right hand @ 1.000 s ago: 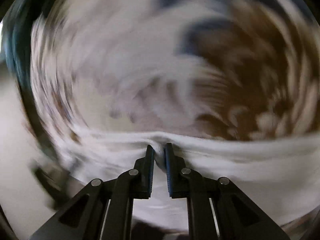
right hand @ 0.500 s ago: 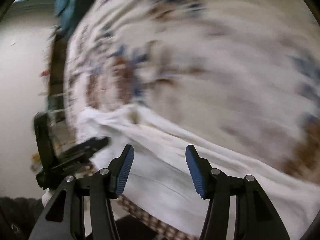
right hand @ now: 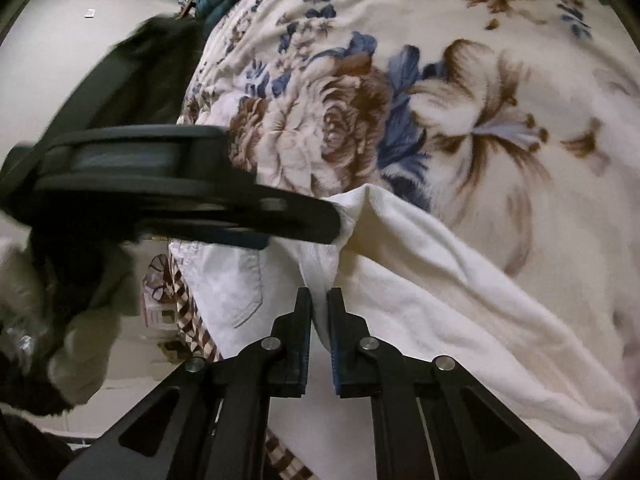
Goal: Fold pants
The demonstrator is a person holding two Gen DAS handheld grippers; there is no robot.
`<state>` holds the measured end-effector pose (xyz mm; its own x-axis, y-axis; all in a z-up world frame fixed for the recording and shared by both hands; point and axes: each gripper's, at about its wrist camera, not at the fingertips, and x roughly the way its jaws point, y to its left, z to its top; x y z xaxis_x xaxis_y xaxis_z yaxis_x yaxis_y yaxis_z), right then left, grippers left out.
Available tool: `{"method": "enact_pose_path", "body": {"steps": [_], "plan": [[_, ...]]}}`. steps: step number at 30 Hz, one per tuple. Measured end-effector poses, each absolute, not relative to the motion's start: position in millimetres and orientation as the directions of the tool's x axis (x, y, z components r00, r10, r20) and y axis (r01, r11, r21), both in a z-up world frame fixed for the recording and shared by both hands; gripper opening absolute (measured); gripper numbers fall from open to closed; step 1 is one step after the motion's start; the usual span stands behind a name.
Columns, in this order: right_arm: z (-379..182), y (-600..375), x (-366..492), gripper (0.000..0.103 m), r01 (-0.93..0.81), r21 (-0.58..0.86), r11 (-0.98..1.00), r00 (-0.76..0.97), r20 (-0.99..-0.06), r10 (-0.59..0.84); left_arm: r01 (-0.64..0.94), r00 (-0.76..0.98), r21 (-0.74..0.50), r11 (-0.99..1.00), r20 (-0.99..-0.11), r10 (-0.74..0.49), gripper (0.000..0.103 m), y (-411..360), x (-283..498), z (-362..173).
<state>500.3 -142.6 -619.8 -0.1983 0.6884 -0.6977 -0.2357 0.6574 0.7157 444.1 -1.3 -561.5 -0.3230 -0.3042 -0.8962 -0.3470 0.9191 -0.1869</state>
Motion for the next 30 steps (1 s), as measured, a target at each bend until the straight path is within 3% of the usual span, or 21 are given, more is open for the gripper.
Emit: {"method": "enact_pose_path", "body": {"steps": [2, 6, 9, 11, 13, 17, 22, 28, 30], "plan": [[-613.6, -144.4, 493.2, 0.008, -0.238, 0.721, 0.651, -0.187, -0.691, 0.698, -0.288, -0.350, -0.163, 0.944, -0.899, -0.262, 0.087, -13.2, 443.2, -567.3], [-611.6, -133.9, 485.9, 0.007, -0.255, 0.721, 0.645, -0.202, -0.692, 0.694, -0.182, -0.335, -0.128, 0.975, -0.924, -0.184, 0.037, -22.9, 432.1, -568.0], [-621.5, -145.4, 493.3, 0.007, -0.154, 0.764, 0.627, -0.238, -0.644, 0.727, -0.193, -0.299, -0.155, 0.969, -0.931, -0.208, 0.024, -15.9, 419.3, -562.6], [-634.6, -168.1, 507.3, 0.007, -0.002, 0.809, 0.587, -0.234, -0.571, 0.787, -0.215, -0.279, -0.176, 0.961, -0.931, -0.233, 0.022, -10.1, 411.6, -557.1], [-638.3, -180.0, 518.8, 0.013, 0.030, 0.799, 0.601, -0.206, -0.583, 0.786, -0.219, -0.257, -0.187, 0.958, -0.936, -0.242, 0.022, -8.4, 406.1, -550.9], [-640.8, -159.1, 536.0, 0.014, -0.117, 0.746, 0.656, -0.296, -0.657, 0.694, -0.239, -0.240, -0.202, 0.950, -0.936, -0.259, 0.022, -5.6, 398.0, -549.5], [-651.0, -106.9, 535.5, 0.021, -0.414, 0.605, 0.680, -0.419, -0.790, 0.447, -0.249, -0.218, -0.225, 0.942, -0.935, -0.281, 0.022, 3.4, 393.9, -546.5], [-644.1, -94.7, 539.7, 0.021, -0.487, 0.571, 0.661, -0.428, -0.816, 0.389, -0.276, -0.197, -0.253, 0.927, -0.929, -0.312, 0.021, 13.9, 390.1, -535.8], [-641.1, -99.3, 542.3, 0.034, -0.479, 0.590, 0.650, -0.428, -0.803, 0.414, -0.268, -0.187, -0.259, 0.928, -0.931, -0.313, 0.021, 13.9, 388.3, -532.8]]}}
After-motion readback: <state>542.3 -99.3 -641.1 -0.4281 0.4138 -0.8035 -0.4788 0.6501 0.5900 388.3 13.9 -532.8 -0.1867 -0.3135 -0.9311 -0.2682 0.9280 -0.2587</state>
